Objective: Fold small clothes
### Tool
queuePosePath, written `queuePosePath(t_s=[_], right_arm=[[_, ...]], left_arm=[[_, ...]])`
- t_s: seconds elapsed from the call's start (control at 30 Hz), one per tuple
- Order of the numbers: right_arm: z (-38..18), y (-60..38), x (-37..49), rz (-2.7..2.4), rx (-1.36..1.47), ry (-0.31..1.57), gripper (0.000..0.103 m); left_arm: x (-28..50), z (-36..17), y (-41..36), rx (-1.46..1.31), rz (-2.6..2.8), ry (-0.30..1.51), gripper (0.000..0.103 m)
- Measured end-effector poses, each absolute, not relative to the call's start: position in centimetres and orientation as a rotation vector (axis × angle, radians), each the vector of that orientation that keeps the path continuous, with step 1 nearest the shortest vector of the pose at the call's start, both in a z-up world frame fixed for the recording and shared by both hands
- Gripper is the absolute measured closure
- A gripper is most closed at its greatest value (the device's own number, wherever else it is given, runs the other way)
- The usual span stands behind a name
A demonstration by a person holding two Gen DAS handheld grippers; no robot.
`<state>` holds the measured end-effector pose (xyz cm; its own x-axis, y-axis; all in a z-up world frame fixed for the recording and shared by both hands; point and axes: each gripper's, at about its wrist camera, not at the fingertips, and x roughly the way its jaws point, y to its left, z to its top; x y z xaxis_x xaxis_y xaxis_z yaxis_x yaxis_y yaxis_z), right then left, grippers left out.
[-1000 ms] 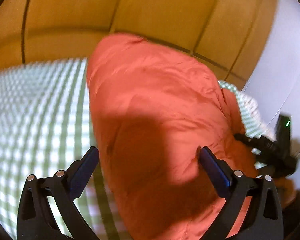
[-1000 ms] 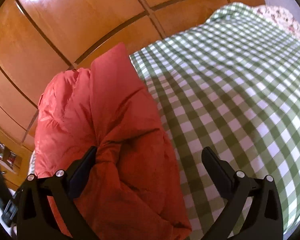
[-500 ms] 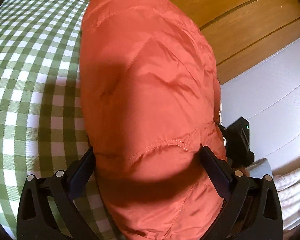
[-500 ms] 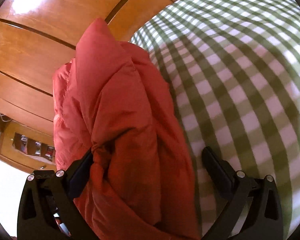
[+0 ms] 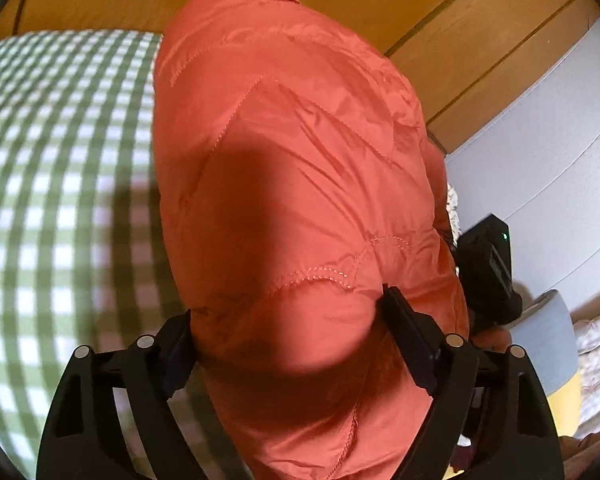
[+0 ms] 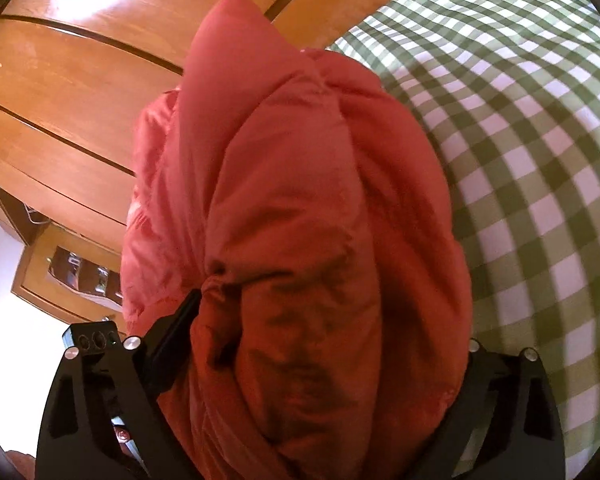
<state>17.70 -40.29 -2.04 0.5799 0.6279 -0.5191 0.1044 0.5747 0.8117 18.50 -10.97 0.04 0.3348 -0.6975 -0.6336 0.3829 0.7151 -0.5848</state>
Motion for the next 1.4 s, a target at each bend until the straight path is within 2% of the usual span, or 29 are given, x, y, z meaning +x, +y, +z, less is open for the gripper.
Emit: queuePosePath(t_s=[0.27,0.6,0.7,0.9,1.1,1.4], right_arm=[[-2.4,-36.7,22.0,0.365,0.951,0.823,0.012],[-3.1,-33.0,30.5,0.331,0.851,0.723,0.012],[-3.3,-32.0,33.0,0.297,0.794,0.696,0.01],[-4.1,-31.8,35.4,0.267,0.789,0.681,0.008],[-3.6,-32.6,33.6,0.25,0.782,0.659,0.004],[-1.6,-33.1,28.5,0.09,0.737,0.599,0.002]], left_arm=[[23.8,2.3,-8.4,-0.3,-0.627,0.903,0.02],[32.2,2.3,-5.0,-0.244,-0.474,0.818,0.02],[33.6,1.6,-4.8,-0.199,-0.43,0.789,0.017],[36.9,0.6,-5.0,-0.21,-0.355,0.75,0.003],[32.3,-1.0,-4.1,-0.395,-0.35,0.672,0.003],[28.6,-0.5,-5.2,-0.263,-0.274,0.583,0.003]])
